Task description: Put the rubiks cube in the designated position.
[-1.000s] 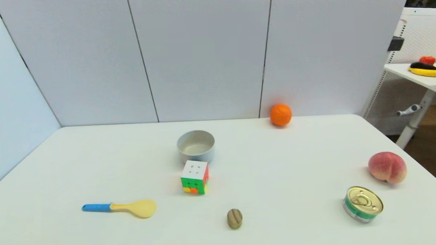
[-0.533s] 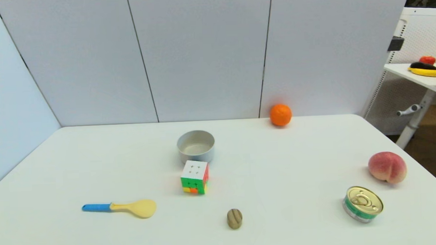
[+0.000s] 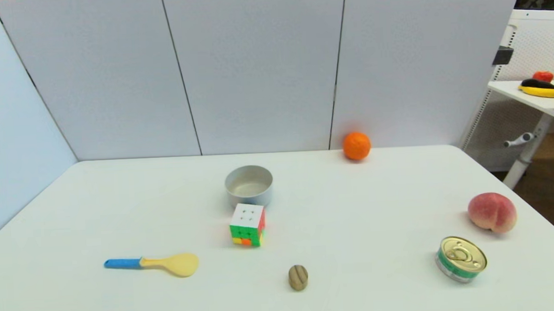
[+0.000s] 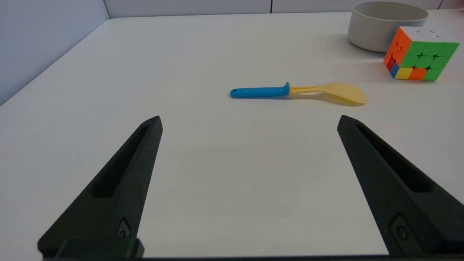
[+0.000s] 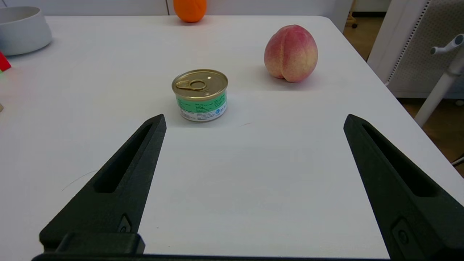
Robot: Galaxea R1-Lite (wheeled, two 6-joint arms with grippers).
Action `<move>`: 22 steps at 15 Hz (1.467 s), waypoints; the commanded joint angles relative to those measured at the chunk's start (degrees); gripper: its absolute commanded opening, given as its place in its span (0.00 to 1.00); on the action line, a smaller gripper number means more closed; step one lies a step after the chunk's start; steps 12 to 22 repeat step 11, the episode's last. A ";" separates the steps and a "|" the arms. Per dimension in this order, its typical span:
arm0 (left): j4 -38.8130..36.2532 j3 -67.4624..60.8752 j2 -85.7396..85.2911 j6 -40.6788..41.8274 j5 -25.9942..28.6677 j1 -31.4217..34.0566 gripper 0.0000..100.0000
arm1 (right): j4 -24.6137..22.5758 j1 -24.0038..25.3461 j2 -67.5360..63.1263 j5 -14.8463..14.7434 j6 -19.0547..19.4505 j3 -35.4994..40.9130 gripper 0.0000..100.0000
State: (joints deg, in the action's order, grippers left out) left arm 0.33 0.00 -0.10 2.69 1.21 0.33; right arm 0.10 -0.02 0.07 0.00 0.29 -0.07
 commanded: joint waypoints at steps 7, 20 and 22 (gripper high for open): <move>0.02 0.00 0.10 0.03 0.02 0.02 1.00 | -0.10 -0.06 -0.07 0.09 0.06 0.07 1.00; 0.02 0.00 0.10 0.03 0.02 0.02 1.00 | -0.10 0.02 -0.07 0.09 -0.03 0.07 1.00; 0.02 0.00 0.10 0.03 0.02 0.02 1.00 | -0.10 0.02 -0.07 0.09 -0.03 0.07 1.00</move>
